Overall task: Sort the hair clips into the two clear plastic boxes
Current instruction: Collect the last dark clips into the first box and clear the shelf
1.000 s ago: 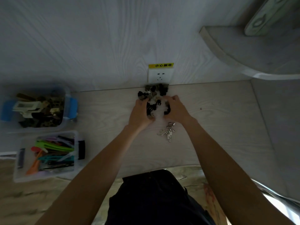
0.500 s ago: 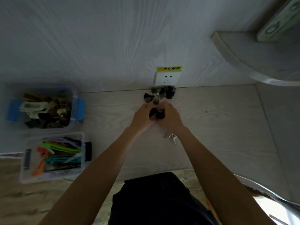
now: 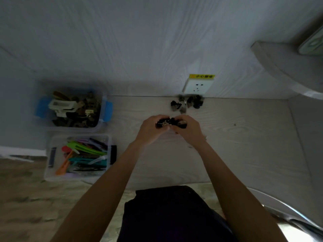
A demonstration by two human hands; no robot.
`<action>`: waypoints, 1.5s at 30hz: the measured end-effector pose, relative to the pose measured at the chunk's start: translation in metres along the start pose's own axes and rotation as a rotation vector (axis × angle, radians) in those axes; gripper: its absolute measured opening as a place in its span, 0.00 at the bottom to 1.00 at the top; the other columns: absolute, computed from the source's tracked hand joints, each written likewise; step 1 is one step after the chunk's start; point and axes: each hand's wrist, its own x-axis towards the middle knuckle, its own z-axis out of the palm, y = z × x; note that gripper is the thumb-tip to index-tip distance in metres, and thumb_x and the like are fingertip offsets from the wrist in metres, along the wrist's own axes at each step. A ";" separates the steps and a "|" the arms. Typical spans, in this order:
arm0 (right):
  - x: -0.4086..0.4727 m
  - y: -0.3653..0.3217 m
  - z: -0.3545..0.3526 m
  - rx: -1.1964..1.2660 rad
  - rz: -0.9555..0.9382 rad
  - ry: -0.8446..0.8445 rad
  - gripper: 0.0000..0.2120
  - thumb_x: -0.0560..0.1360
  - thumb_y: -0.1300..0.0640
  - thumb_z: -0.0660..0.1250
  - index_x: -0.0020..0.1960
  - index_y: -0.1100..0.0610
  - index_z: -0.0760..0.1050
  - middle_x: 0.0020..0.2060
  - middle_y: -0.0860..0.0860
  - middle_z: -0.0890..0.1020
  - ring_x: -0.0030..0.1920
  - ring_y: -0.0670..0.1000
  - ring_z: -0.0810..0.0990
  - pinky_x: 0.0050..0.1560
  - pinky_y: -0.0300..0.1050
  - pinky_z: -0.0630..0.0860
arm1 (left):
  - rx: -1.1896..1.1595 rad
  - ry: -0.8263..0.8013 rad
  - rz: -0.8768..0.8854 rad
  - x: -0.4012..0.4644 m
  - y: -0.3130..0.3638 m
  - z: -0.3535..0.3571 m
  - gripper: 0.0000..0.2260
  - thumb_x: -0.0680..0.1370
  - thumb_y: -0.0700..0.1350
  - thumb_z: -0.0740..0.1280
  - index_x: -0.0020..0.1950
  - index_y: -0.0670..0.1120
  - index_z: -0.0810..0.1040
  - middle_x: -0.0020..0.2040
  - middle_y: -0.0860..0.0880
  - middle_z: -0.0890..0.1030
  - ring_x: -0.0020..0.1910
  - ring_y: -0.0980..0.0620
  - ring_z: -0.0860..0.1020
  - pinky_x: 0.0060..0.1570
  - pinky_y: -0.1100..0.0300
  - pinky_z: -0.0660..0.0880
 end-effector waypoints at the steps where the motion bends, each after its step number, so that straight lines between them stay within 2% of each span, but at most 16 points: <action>1: -0.002 -0.010 0.003 0.031 -0.020 -0.004 0.11 0.70 0.58 0.72 0.51 0.57 0.77 0.47 0.54 0.80 0.38 0.54 0.82 0.45 0.50 0.81 | 0.004 0.039 0.007 -0.006 0.001 -0.009 0.16 0.74 0.46 0.69 0.61 0.51 0.76 0.56 0.50 0.79 0.54 0.54 0.77 0.51 0.70 0.69; 4: -0.004 -0.053 0.021 0.074 -0.172 -0.049 0.11 0.70 0.58 0.72 0.51 0.57 0.77 0.46 0.53 0.80 0.37 0.52 0.82 0.42 0.46 0.82 | -0.020 0.199 0.043 -0.027 -0.004 -0.048 0.15 0.74 0.42 0.68 0.61 0.48 0.76 0.56 0.49 0.79 0.53 0.52 0.77 0.55 0.65 0.72; 7: 0.000 -0.101 0.051 0.131 -0.264 -0.154 0.10 0.70 0.59 0.72 0.50 0.58 0.77 0.47 0.53 0.80 0.37 0.51 0.83 0.41 0.41 0.81 | -0.071 0.350 0.028 -0.052 -0.017 -0.097 0.14 0.75 0.41 0.68 0.60 0.49 0.77 0.52 0.55 0.77 0.47 0.57 0.77 0.48 0.76 0.71; 11: 0.011 -0.156 0.102 0.256 -0.261 -0.295 0.09 0.71 0.63 0.70 0.51 0.61 0.76 0.46 0.53 0.78 0.36 0.50 0.81 0.39 0.38 0.82 | -0.026 0.559 -0.007 -0.079 -0.050 -0.160 0.11 0.75 0.44 0.68 0.57 0.49 0.78 0.48 0.51 0.79 0.46 0.54 0.78 0.47 0.65 0.73; 13: 0.020 -0.172 0.124 0.242 -0.273 -0.304 0.10 0.71 0.64 0.70 0.52 0.62 0.76 0.46 0.54 0.77 0.37 0.50 0.79 0.37 0.38 0.81 | 0.070 0.570 -0.031 -0.087 -0.070 -0.185 0.11 0.76 0.46 0.67 0.57 0.49 0.78 0.52 0.49 0.80 0.51 0.53 0.77 0.49 0.65 0.71; 16: 0.036 -0.187 0.147 0.092 -0.351 -0.253 0.12 0.70 0.62 0.71 0.53 0.61 0.76 0.47 0.56 0.77 0.44 0.55 0.80 0.45 0.50 0.81 | 0.347 0.485 -0.127 -0.091 -0.100 -0.212 0.12 0.77 0.47 0.65 0.59 0.51 0.77 0.58 0.47 0.77 0.54 0.48 0.77 0.48 0.61 0.70; 18: 0.046 -0.195 0.160 -0.112 -0.415 -0.212 0.14 0.70 0.59 0.71 0.55 0.59 0.76 0.50 0.59 0.78 0.49 0.58 0.78 0.50 0.47 0.75 | 0.448 0.436 -0.162 -0.092 -0.115 -0.223 0.11 0.76 0.47 0.64 0.58 0.52 0.77 0.60 0.49 0.77 0.54 0.47 0.77 0.48 0.56 0.72; 20: 0.053 -0.203 0.168 -0.268 -0.461 -0.189 0.14 0.72 0.58 0.69 0.57 0.58 0.75 0.52 0.60 0.77 0.51 0.58 0.77 0.50 0.45 0.70 | 0.477 0.384 -0.163 -0.093 -0.123 -0.230 0.11 0.76 0.48 0.63 0.58 0.54 0.76 0.62 0.52 0.76 0.56 0.47 0.77 0.50 0.54 0.73; 24: 0.063 -0.214 0.183 -0.403 -0.540 -0.213 0.14 0.74 0.60 0.65 0.60 0.58 0.75 0.55 0.60 0.76 0.55 0.58 0.75 0.51 0.43 0.68 | 0.553 0.343 -0.145 -0.094 -0.124 -0.233 0.13 0.78 0.52 0.60 0.62 0.55 0.74 0.65 0.54 0.75 0.57 0.46 0.76 0.50 0.52 0.73; 27: 0.067 -0.222 0.193 -0.486 -0.600 -0.258 0.17 0.75 0.61 0.63 0.64 0.57 0.73 0.58 0.59 0.75 0.58 0.58 0.74 0.56 0.44 0.68 | 0.584 0.381 -0.150 -0.097 -0.129 -0.235 0.14 0.78 0.52 0.59 0.63 0.55 0.73 0.64 0.52 0.75 0.58 0.45 0.75 0.49 0.51 0.74; 30: 0.063 -0.224 0.196 -0.512 -0.664 -0.272 0.18 0.75 0.64 0.62 0.64 0.58 0.72 0.61 0.58 0.75 0.60 0.58 0.73 0.57 0.46 0.68 | 0.537 0.512 -0.125 -0.101 -0.126 -0.232 0.13 0.78 0.49 0.60 0.61 0.52 0.75 0.59 0.49 0.79 0.57 0.44 0.75 0.48 0.51 0.74; 33: 0.054 -0.214 0.185 -0.442 -0.710 -0.226 0.17 0.73 0.68 0.61 0.61 0.59 0.74 0.59 0.58 0.76 0.57 0.58 0.75 0.55 0.48 0.71 | 0.444 0.675 -0.025 -0.099 -0.110 -0.222 0.11 0.78 0.47 0.61 0.59 0.50 0.76 0.53 0.48 0.81 0.53 0.47 0.76 0.47 0.52 0.74; 35: 0.041 -0.203 0.169 -0.355 -0.716 -0.151 0.16 0.73 0.68 0.61 0.59 0.60 0.75 0.55 0.58 0.77 0.53 0.58 0.77 0.53 0.48 0.73 | 0.355 0.716 0.079 -0.095 -0.098 -0.212 0.11 0.78 0.47 0.61 0.58 0.49 0.76 0.51 0.49 0.81 0.50 0.48 0.78 0.45 0.54 0.76; 40: -0.011 -0.142 0.104 -0.289 -0.600 0.048 0.12 0.74 0.65 0.62 0.56 0.57 0.77 0.52 0.55 0.79 0.53 0.54 0.76 0.53 0.36 0.67 | 0.135 0.608 0.305 -0.069 -0.049 -0.162 0.13 0.78 0.48 0.59 0.57 0.45 0.78 0.48 0.47 0.82 0.45 0.53 0.77 0.47 0.61 0.74; 43: -0.037 -0.087 0.062 -0.297 -0.440 0.173 0.12 0.73 0.65 0.64 0.55 0.55 0.77 0.52 0.53 0.80 0.53 0.54 0.77 0.53 0.35 0.65 | 0.074 0.376 0.368 -0.052 -0.024 -0.120 0.13 0.77 0.48 0.60 0.59 0.47 0.76 0.50 0.50 0.81 0.47 0.56 0.76 0.47 0.63 0.73; 45: -0.049 -0.049 0.037 -0.324 -0.315 0.220 0.13 0.73 0.65 0.65 0.55 0.55 0.77 0.53 0.53 0.80 0.55 0.56 0.76 0.55 0.37 0.65 | 0.088 0.235 0.357 -0.039 -0.018 -0.092 0.15 0.76 0.45 0.64 0.62 0.48 0.74 0.53 0.50 0.79 0.50 0.54 0.75 0.49 0.59 0.75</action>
